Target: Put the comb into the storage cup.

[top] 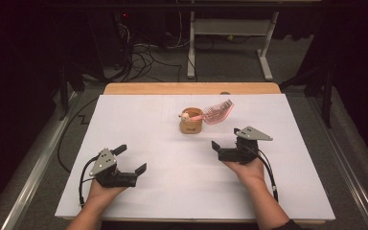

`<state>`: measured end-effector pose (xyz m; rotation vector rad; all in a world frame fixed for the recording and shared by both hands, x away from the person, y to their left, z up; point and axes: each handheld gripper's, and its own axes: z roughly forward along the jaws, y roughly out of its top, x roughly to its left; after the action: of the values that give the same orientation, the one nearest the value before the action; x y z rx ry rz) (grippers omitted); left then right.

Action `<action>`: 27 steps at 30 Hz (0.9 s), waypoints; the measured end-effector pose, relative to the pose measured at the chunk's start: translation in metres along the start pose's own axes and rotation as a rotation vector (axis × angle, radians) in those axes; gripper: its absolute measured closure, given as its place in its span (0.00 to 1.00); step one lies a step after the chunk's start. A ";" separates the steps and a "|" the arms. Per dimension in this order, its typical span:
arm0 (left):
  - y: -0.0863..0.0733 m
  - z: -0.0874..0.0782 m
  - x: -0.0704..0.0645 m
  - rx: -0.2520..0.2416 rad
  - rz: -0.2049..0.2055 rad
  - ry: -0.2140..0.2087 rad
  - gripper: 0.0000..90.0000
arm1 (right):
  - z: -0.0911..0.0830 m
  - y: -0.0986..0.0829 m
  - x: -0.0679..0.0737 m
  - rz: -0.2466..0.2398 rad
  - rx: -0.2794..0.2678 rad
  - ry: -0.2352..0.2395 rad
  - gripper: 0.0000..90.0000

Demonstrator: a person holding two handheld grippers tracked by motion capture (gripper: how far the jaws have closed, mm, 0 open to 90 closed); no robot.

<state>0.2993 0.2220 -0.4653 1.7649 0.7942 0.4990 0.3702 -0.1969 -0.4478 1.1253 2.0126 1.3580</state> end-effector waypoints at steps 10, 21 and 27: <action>0.000 0.001 0.001 -0.004 0.000 -0.004 0.00 | -0.040 -0.022 -0.001 0.012 -0.054 0.010 0.00; 0.001 0.003 -0.001 -0.009 -0.005 -0.008 0.00 | -0.090 -0.052 -0.012 0.004 -0.107 -0.030 0.00; 0.002 -0.001 -0.003 -0.005 -0.006 -0.010 0.00 | -0.110 -0.059 -0.016 0.035 -0.151 -0.024 0.00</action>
<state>0.2971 0.2197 -0.4634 1.7583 0.7905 0.4870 0.2756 -0.2791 -0.4575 1.1076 1.8473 1.4805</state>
